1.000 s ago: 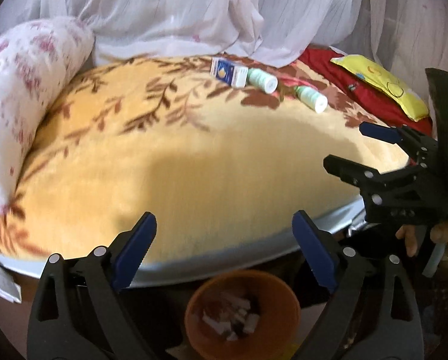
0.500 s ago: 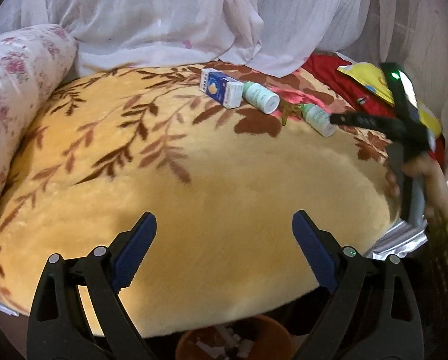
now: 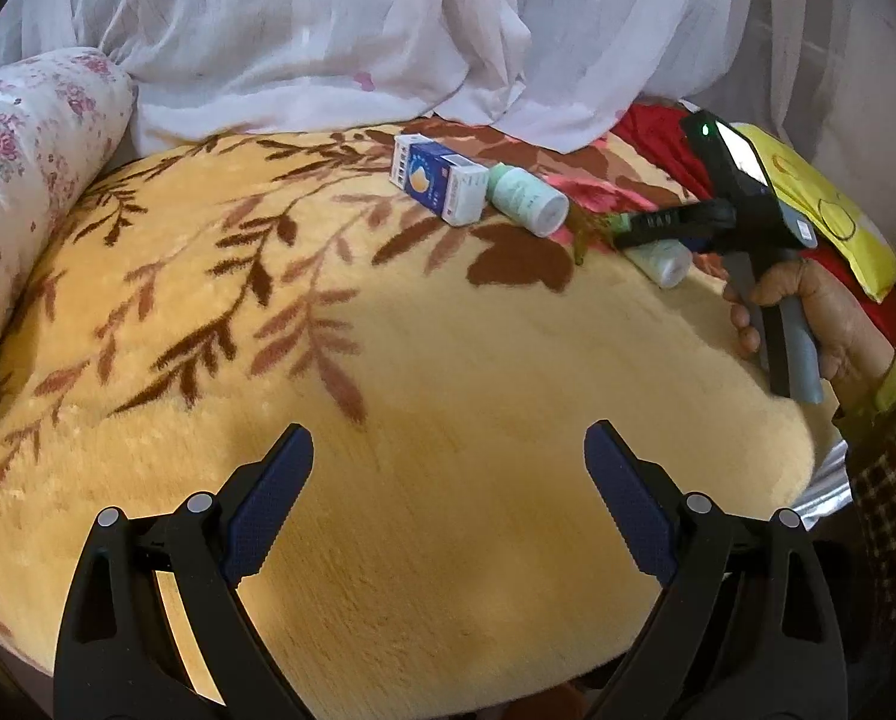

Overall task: Collect trash
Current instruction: 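Grasp the blue-and-white medicine box with the left tool while the right tool grasps the green-capped cream jar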

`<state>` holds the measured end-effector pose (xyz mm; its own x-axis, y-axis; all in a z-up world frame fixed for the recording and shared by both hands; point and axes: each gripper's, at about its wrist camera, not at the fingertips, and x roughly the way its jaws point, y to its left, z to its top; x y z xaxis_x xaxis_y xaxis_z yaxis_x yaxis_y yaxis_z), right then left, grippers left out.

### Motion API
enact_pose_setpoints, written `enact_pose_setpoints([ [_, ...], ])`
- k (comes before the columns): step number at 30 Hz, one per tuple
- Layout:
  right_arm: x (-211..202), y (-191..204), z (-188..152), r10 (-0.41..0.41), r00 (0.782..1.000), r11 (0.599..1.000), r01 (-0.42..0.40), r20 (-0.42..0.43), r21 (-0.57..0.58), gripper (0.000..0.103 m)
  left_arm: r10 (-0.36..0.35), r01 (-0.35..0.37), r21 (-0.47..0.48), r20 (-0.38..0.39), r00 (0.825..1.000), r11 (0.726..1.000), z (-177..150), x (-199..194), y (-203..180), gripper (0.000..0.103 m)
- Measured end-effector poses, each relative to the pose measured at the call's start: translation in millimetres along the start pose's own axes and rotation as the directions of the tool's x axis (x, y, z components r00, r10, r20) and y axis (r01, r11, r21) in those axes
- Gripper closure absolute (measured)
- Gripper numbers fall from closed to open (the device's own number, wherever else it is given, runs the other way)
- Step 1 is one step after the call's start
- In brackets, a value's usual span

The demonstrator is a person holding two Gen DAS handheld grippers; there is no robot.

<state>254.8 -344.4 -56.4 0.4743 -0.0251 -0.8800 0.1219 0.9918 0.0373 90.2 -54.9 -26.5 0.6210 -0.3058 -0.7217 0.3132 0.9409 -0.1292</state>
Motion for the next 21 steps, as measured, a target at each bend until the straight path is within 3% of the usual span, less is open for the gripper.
enact_pose_setpoints([
  [9,-39.9,14.8,-21.6,0.008,0.99,0.998,0.0,0.141,-0.063,0.054,0.037,-0.036,-0.014,0.051,0.998,0.999,37.0,16.0,2.1,0.013],
  [16,-86.2,18.9,-46.1,0.083,0.958,0.996,-0.072,0.274,-0.05,0.054,0.087,-0.08,-0.068,0.111,0.99,0.994,101.5,49.5,5.9,0.013],
  [21,-102.1,20.5,-53.4,0.085,0.942,0.995,-0.066,0.325,-0.069,0.054,0.085,-0.074,-0.129,0.088,0.992,0.989,138.7,86.2,5.6,0.013],
])
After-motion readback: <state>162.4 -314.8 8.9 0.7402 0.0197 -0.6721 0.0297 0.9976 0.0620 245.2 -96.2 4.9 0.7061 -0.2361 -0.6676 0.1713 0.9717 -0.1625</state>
